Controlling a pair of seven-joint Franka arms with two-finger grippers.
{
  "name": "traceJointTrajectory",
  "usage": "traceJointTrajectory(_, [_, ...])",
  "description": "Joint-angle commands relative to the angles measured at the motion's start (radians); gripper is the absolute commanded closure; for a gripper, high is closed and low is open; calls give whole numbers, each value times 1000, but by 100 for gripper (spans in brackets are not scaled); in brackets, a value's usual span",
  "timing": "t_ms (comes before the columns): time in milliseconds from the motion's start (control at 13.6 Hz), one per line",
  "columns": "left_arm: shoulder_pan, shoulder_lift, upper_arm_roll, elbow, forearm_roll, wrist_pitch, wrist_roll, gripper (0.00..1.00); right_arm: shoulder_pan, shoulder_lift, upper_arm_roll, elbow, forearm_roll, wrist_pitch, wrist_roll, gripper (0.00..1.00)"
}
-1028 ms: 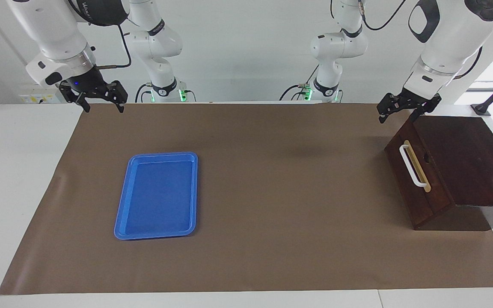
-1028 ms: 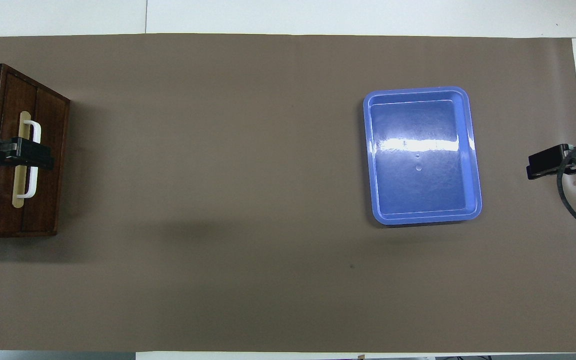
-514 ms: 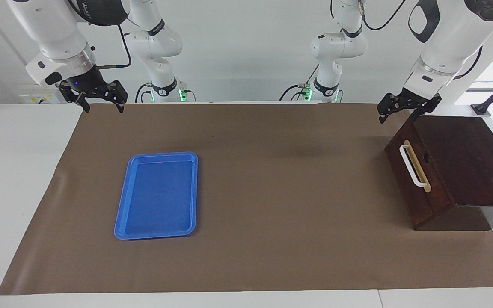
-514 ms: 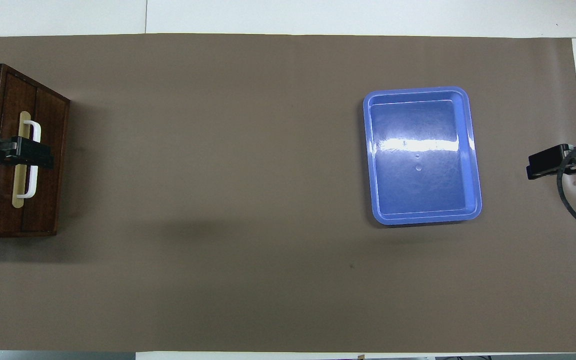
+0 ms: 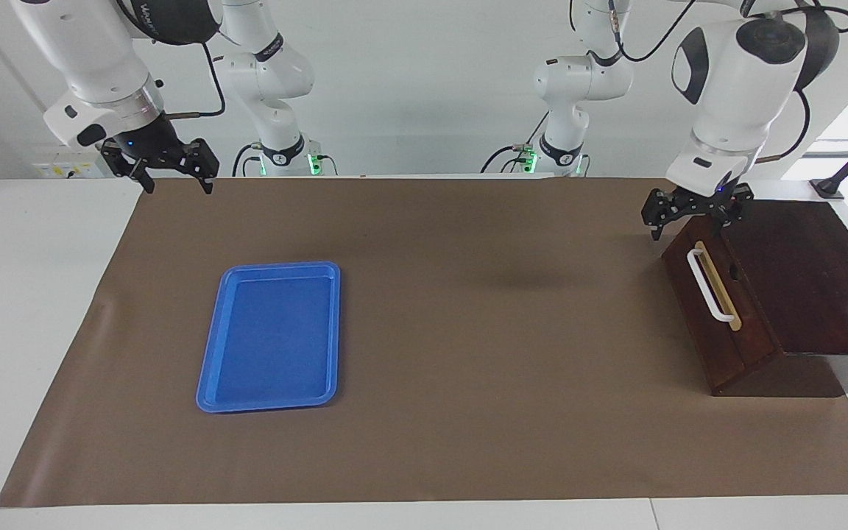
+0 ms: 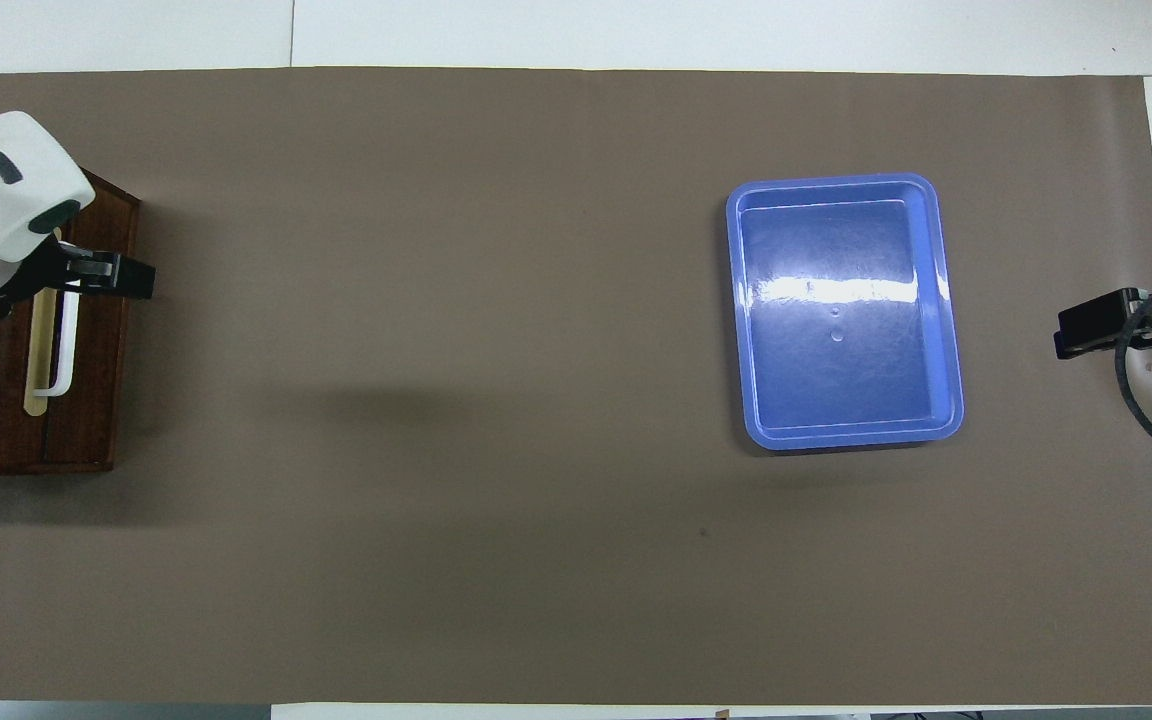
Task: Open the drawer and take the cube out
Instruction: 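Grip the white drawer handle with the left gripper and pull it open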
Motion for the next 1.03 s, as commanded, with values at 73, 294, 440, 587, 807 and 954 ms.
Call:
traceJointTrajectory(73, [31, 53, 17, -144, 172, 201, -2, 0, -18, -5, 7, 1, 20, -2, -15, 0])
traceJointTrajectory(294, [88, 63, 19, -237, 177, 337, 0, 0, -18, -5, 7, 1, 20, -2, -15, 0])
traceJointTrajectory(440, [98, 67, 17, -242, 181, 349, 0, 0, -18, -5, 7, 1, 20, -2, -15, 0])
traceJointTrajectory(587, [98, 69, 17, -266, 180, 374, -2, 0, -16, -5, 7, 1, 20, 0, -14, 0])
traceJointTrajectory(807, [85, 69, 16, -327, 180, 460, -31, 0, -16, -5, 7, 1, 20, -2, -15, 0])
traceJointTrajectory(954, [8, 83, 14, -314, 177, 448, -145, 0, -16, -5, 7, 1, 20, -2, -14, 0])
